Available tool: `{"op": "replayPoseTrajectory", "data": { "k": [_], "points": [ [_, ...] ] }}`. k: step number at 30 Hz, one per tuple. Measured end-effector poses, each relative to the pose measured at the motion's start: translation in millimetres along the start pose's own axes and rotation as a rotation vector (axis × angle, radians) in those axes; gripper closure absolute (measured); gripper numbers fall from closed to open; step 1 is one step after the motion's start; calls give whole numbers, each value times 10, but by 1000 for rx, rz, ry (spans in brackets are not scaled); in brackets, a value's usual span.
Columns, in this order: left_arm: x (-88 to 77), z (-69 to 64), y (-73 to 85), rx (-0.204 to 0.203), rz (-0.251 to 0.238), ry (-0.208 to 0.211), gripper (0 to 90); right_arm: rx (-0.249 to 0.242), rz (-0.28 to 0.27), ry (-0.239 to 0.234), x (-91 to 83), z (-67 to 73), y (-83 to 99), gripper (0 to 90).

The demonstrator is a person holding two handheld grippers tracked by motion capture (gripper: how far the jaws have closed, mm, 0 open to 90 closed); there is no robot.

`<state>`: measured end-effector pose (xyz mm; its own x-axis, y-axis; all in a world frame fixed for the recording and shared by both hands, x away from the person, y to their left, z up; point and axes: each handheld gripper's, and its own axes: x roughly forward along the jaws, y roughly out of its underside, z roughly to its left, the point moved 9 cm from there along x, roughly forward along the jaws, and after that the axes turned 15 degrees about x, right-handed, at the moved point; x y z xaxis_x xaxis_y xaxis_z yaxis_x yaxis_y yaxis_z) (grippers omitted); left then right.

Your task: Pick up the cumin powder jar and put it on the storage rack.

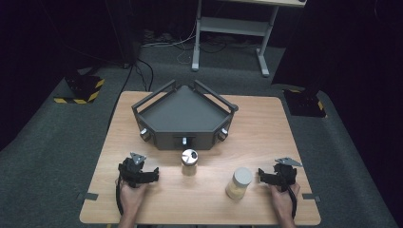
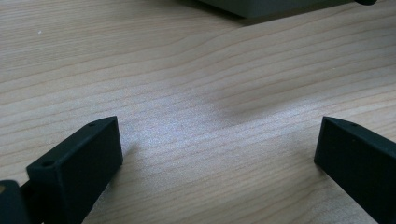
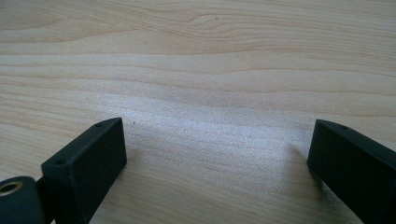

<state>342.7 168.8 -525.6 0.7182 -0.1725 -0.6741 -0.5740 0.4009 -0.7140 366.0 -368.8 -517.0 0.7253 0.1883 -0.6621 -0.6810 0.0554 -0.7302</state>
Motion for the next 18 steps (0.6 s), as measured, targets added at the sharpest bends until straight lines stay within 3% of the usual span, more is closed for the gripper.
{"op": "replayPoseTrajectory", "data": {
  "k": [18],
  "points": [
    [7, 3, -10, 6, 3, 2, 5, 0, 0, 0, 0, 0, 0, 38]
  ]
}}
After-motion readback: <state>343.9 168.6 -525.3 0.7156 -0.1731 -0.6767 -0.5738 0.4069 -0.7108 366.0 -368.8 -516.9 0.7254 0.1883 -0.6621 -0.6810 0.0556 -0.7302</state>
